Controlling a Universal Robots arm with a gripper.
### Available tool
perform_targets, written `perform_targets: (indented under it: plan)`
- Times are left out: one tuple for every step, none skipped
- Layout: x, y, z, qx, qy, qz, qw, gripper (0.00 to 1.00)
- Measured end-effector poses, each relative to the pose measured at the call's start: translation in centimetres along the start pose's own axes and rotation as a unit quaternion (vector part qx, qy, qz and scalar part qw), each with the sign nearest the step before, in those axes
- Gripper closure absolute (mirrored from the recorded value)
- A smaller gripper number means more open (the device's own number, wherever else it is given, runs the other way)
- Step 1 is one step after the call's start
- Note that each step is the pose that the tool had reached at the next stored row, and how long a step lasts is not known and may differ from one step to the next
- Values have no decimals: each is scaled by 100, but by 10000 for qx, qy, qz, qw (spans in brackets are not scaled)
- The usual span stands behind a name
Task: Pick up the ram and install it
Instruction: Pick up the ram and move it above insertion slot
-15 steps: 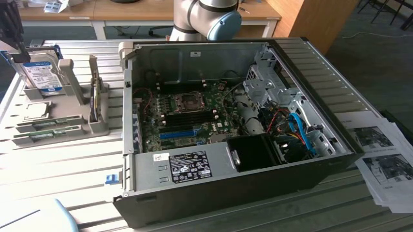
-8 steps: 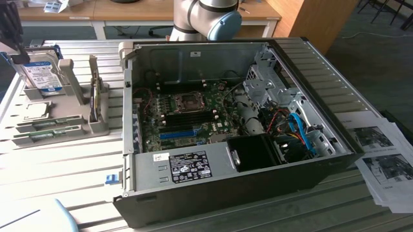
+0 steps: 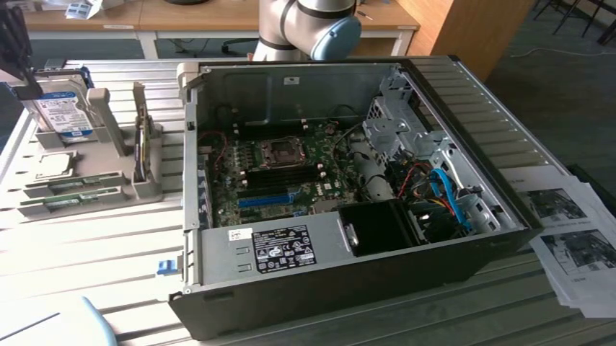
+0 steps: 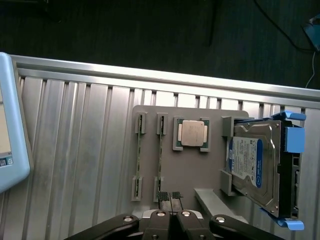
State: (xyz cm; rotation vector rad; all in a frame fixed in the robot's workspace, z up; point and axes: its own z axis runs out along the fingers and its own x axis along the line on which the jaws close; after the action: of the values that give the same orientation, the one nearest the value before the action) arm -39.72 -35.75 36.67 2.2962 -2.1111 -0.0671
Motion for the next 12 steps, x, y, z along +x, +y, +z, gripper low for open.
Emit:
perform_targets:
  plan:
    - [13, 1, 0, 0, 0, 0, 10000, 91]
    - [25, 2, 0, 0, 0, 0, 10000, 91]
    - [37, 3, 0, 0, 0, 0, 10000, 91]
    - [48, 4, 0, 0, 0, 0, 10000, 91]
    - [59, 5, 0, 0, 0, 0, 10000, 91]
    - [67, 6, -1, 0, 0, 0, 10000, 91]
    - [68, 6, 0, 0, 0, 0, 10000, 91]
    - [68, 6, -1, 0, -1, 1, 10000, 91]
    - [68, 6, -1, 0, 0, 1, 10000, 91]
    - [68, 6, -1, 0, 0, 0, 10000, 91]
    - [68, 6, -1, 0, 0, 0, 10000, 91]
    - [68, 6, -1, 0, 0, 0, 10000, 91]
